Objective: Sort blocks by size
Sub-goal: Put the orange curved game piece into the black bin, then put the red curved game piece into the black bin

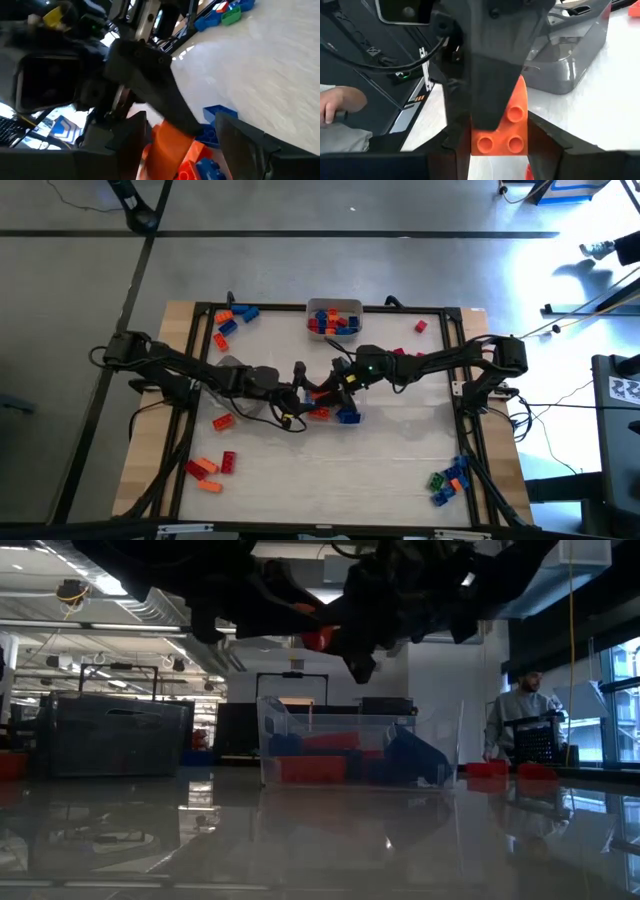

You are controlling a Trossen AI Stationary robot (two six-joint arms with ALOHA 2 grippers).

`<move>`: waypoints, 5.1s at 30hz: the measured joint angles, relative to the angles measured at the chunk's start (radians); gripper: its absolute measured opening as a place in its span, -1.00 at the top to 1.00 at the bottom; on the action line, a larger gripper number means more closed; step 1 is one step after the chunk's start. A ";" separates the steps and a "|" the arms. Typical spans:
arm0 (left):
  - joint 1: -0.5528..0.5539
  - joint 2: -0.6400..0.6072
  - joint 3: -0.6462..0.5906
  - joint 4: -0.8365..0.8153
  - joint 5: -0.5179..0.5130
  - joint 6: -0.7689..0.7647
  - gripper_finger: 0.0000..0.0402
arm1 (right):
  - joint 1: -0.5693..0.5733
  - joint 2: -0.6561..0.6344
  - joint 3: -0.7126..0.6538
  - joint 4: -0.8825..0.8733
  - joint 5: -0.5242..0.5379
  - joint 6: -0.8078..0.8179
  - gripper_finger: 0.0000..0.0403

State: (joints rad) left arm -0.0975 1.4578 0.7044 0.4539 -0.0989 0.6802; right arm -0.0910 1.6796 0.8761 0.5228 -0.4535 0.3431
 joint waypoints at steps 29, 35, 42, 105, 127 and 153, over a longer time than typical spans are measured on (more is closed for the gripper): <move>-0.042 -0.056 -0.001 -0.101 -0.048 -0.096 0.59 | -0.020 -0.049 0.028 -0.069 -0.189 0.035 -0.25; -0.095 -0.203 -0.001 -0.345 -0.166 -0.283 0.59 | -0.028 -0.123 0.028 -0.165 -0.218 -0.012 -0.39; -0.130 -0.396 -0.001 -0.770 -0.238 -0.716 0.59 | -0.027 -0.133 0.028 -0.201 -0.149 -0.065 -0.41; -0.045 -0.532 -0.143 -0.712 -0.283 -0.965 -0.02 | -0.548 -0.141 0.027 -1.206 0.639 -0.007 -0.41; -0.046 -0.532 -0.142 -0.704 -0.283 -0.965 -0.02 | -0.544 -0.014 0.029 -1.228 0.574 0.021 0.16; -0.046 -0.532 -0.142 -0.609 -0.283 -0.900 -0.02 | -0.299 -0.237 0.025 -0.829 0.313 -0.087 0.29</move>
State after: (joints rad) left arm -0.1432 0.9257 0.5625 -0.1555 -0.3816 -0.2194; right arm -0.3902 1.4425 0.9009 -0.3059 -0.1404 0.2560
